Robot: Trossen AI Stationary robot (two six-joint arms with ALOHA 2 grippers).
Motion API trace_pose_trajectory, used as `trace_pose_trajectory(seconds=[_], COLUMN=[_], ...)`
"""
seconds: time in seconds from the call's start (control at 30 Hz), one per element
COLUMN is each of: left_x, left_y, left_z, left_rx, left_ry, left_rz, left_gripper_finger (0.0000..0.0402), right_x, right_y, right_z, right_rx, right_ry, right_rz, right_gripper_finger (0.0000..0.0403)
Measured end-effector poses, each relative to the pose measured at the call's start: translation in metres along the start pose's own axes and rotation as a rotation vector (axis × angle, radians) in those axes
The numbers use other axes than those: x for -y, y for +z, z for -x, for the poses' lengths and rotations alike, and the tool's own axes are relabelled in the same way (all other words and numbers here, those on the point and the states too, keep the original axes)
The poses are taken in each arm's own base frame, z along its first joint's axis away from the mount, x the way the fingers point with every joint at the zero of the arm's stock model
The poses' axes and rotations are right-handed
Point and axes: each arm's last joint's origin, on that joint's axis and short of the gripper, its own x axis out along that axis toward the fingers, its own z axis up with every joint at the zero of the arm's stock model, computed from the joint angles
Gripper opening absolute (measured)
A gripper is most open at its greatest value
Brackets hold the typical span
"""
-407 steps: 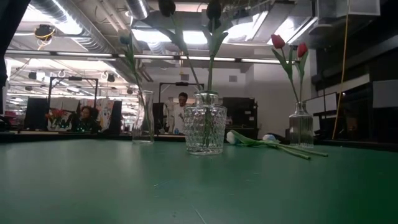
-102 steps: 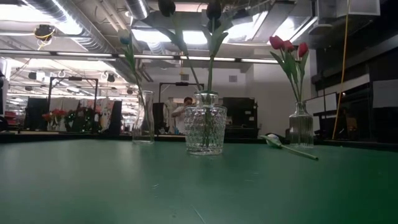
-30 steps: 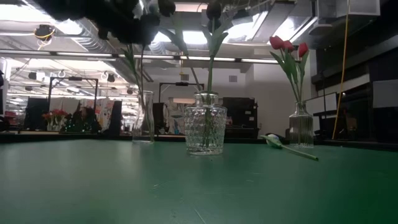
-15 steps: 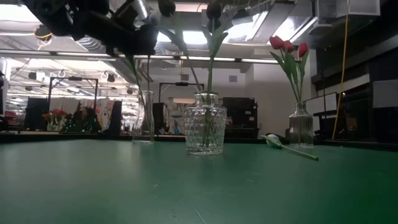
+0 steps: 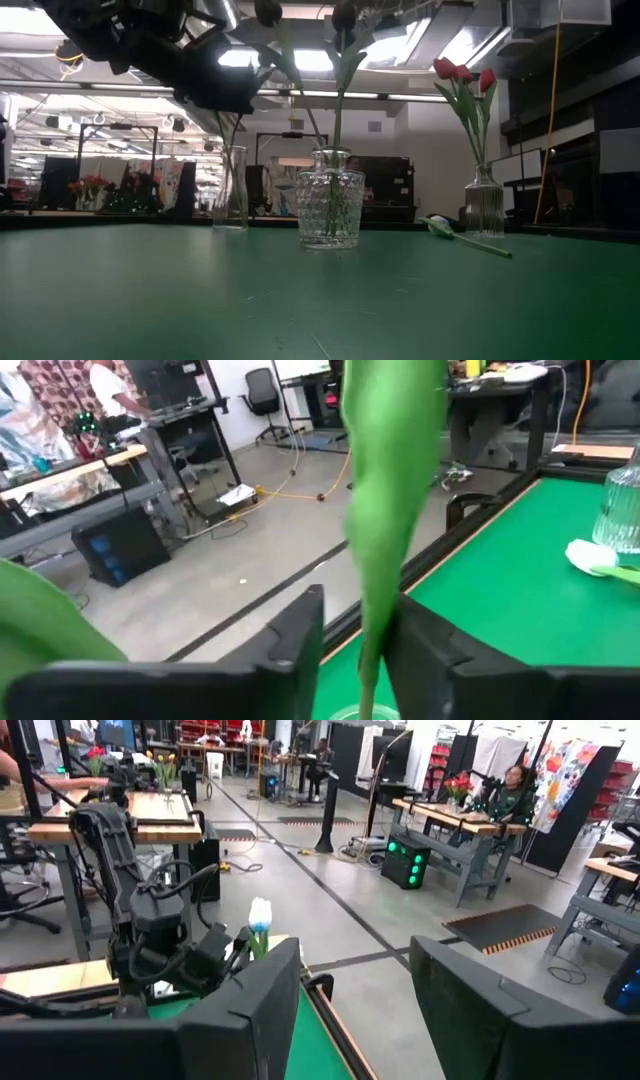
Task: Sort flowers into vase by color
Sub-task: Put the left white tulip into the top left transparent vase
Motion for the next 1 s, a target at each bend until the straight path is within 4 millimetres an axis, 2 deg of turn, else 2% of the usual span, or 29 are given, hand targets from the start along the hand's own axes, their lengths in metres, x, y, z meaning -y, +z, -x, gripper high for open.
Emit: trace_pose_trajectory(seconds=[0.33,0.47,0.73,0.9,1.0], left_x=[0.000,-0.003,-0.019,-0.029,-0.032], left_y=[0.001,0.005,0.039,0.055,0.057], left_z=[0.000,0.003,0.020,0.033,0.036], left_rx=[0.012,0.030,0.156,0.237,0.249], left_ry=[0.002,0.004,0.013,-0.029,-0.037], left_rz=[-0.001,0.020,0.136,0.270,0.279], left_gripper_finger=[0.0213,0.0243,0.0253,0.0253,0.0253], right_x=[0.000,0.000,0.001,0.002,0.001], right_y=[0.000,-0.004,-0.032,-0.059,-0.073], right_z=[0.000,0.003,0.013,0.013,0.011], right_rx=[-0.002,-0.043,-0.347,-0.585,-0.638], right_ry=[0.000,0.004,-0.065,-0.246,-0.324], right_rz=[0.000,-0.013,-0.134,-0.228,-0.255], right_gripper_finger=[0.0191,0.0191,0.0191,0.0191,0.0191])
